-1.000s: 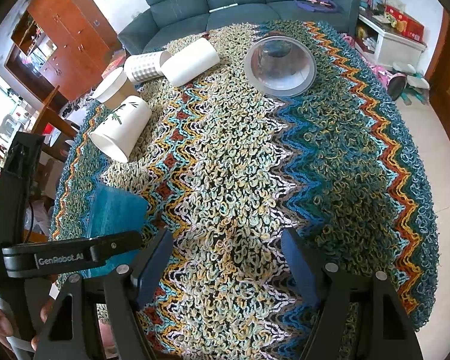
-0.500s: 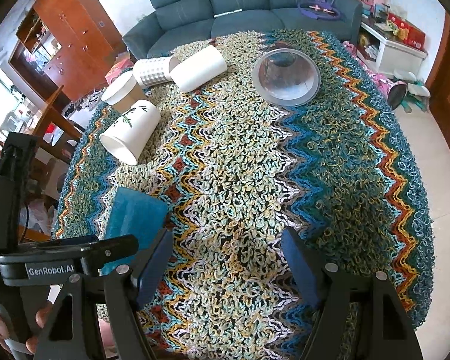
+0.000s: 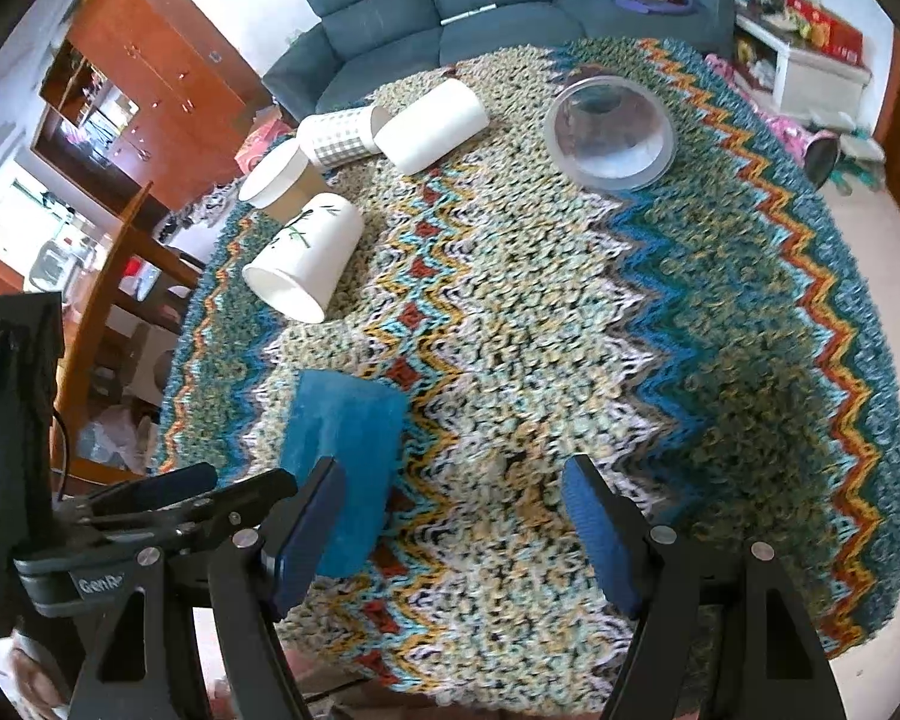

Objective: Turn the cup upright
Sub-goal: 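Close the right gripper on the blue cup while the left gripper holds it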

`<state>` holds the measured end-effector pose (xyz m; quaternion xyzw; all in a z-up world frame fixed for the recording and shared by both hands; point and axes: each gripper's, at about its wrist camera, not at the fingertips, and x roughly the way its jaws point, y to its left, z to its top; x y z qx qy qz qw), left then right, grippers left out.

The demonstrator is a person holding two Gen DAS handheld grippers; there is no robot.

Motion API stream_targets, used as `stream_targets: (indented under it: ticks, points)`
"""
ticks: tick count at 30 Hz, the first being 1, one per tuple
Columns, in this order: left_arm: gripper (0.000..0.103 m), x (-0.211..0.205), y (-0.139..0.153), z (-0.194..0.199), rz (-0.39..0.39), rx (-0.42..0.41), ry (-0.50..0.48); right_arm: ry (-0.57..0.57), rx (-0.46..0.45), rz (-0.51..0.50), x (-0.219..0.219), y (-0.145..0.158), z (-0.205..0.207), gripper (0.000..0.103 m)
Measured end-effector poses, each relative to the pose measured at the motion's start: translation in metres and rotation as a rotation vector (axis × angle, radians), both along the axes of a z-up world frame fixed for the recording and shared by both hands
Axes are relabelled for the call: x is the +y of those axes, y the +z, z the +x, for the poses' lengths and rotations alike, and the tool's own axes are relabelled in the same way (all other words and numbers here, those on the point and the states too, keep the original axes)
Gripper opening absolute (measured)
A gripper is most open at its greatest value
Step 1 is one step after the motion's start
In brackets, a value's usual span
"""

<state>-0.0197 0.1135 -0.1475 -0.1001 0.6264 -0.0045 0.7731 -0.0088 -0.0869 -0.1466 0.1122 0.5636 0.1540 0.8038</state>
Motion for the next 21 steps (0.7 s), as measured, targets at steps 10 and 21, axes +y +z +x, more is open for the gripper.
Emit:
stream_targets:
  ticks: [10, 21]
  points:
    - [0.094, 0.019, -0.001, -0.013, -0.005, -0.025, 0.015, 0.008, 0.115, 0.164, 0.019, -0.013, 0.017, 0.075]
    - [0.094, 0.036, -0.007, -0.018, -0.046, -0.039, 0.036, 0.006, 0.233, 0.182, 0.052, -0.032, 0.043, 0.075]
